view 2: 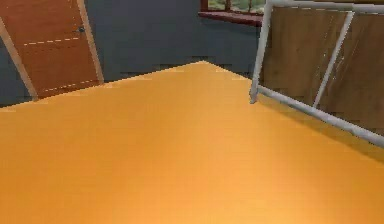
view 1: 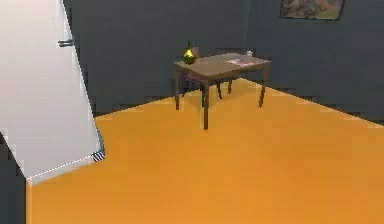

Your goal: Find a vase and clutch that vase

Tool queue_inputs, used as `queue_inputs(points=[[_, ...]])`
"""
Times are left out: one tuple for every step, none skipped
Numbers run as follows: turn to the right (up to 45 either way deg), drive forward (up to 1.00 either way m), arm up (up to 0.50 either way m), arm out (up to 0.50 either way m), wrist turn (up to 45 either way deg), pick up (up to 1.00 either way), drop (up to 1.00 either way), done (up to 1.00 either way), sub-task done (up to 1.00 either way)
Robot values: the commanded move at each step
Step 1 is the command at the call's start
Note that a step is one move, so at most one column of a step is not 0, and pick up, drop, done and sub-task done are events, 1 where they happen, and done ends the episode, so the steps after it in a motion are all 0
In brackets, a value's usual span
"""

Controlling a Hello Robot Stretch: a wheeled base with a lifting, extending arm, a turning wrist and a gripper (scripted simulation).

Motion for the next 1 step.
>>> queue_inputs(points=[[0.0,1.00,0.00,0.00,0.0,0.00,0.00,0.00,0.00]])
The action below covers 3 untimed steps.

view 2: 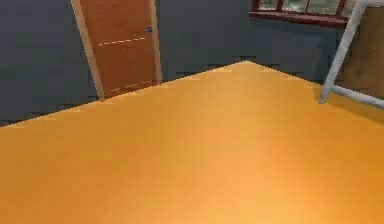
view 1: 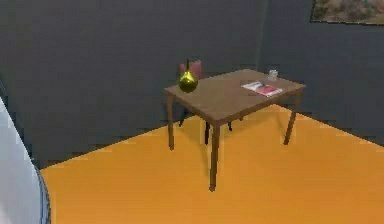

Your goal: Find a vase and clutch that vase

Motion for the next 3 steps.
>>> queue_inputs(points=[[0.0,0.80,0.00,0.00,0.0,0.00,0.00,0.00,0.00],[-45.0,0.00,0.00,0.00,0.0,0.00,0.00,0.00,0.00],[-42.0,0.00,0.00,0.00,0.0,0.00,0.00,0.00,0.00]])
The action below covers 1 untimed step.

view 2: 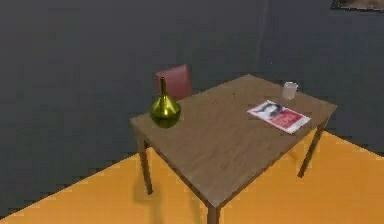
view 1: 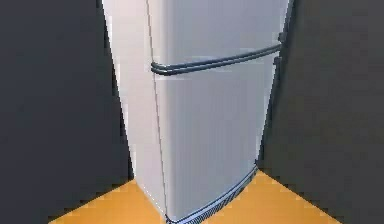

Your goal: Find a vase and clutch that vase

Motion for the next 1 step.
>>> queue_inputs(points=[[45.0,0.00,0.00,0.00,0.0,0.00,0.00,0.00,0.00]])
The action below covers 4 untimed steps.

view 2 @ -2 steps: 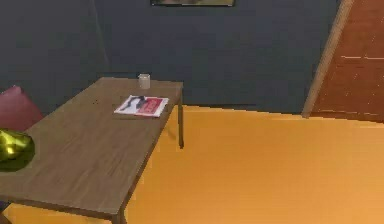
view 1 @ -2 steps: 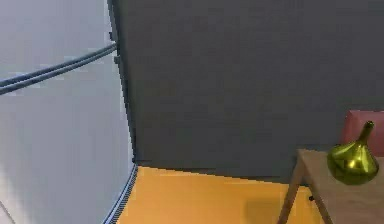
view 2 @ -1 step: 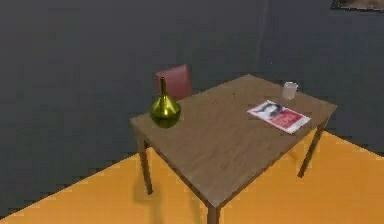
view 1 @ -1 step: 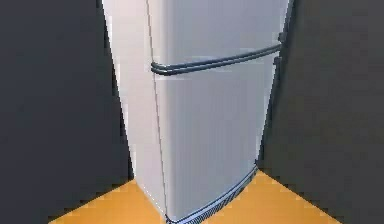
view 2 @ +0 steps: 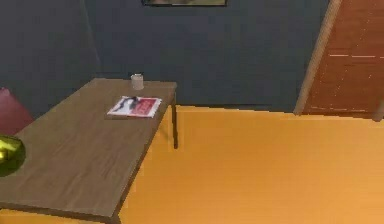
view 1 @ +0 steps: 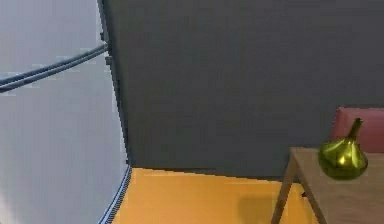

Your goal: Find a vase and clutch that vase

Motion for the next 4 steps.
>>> queue_inputs(points=[[24.0,0.00,0.00,0.00,0.0,0.00,0.00,0.00,0.00],[0.0,0.45,0.00,0.00,0.0,0.00,0.00,0.00,0.00],[-45.0,0.00,0.00,0.00,0.0,0.00,0.00,0.00,0.00],[-12.0,0.00,0.00,0.00,0.0,0.00,0.00,0.00,0.00]])
